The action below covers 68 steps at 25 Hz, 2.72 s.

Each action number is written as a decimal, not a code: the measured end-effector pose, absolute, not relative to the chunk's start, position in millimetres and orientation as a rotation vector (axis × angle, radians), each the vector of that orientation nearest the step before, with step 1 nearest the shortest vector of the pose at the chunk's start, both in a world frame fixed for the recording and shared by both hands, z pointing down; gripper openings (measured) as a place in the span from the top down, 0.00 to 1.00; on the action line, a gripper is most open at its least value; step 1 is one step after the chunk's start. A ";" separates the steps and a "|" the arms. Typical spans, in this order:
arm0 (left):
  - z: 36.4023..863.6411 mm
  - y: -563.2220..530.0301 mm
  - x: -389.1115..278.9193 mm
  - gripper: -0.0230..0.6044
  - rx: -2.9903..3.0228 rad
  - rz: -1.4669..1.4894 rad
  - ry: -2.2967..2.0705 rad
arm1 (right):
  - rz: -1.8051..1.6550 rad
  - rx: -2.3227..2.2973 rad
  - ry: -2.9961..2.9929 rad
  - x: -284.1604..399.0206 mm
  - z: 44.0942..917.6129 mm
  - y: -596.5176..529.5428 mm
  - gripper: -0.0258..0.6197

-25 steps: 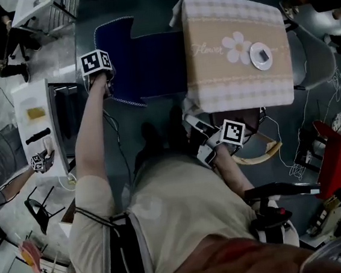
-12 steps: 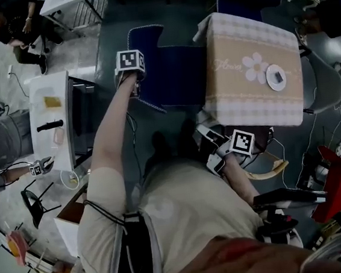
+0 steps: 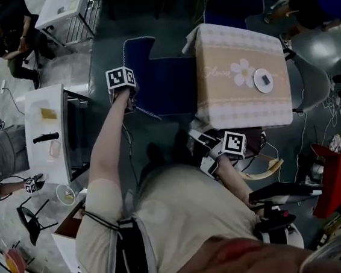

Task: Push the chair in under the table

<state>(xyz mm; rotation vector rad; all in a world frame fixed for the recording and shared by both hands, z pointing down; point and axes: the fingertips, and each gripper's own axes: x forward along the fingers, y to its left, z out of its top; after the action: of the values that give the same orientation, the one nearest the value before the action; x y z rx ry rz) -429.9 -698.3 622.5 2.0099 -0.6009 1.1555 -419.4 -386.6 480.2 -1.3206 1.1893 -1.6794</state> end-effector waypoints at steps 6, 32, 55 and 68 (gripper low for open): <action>634.7 -669.1 -456.5 0.69 2.001 1.229 -0.592 | -1.684 -1.327 1.195 -438.4 474.3 -389.9 0.94; 648.6 -658.9 -445.7 0.78 2.279 1.332 -0.448 | -1.677 -1.389 1.122 -516.3 489.8 -382.7 0.94; 635.6 -671.3 -446.8 0.72 2.312 1.286 -0.735 | -1.191 -1.499 1.513 -474.8 399.0 -307.5 0.94; 611.3 -666.0 -500.2 0.72 2.194 1.181 -0.780 | -1.153 -1.312 1.269 -490.1 393.0 -282.8 0.94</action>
<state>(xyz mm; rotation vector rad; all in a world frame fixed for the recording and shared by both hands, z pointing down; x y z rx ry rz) -500.2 -666.0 611.3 2.1936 -0.7799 1.1810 -490.1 -282.8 393.0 -1.3124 1.2686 -1.1527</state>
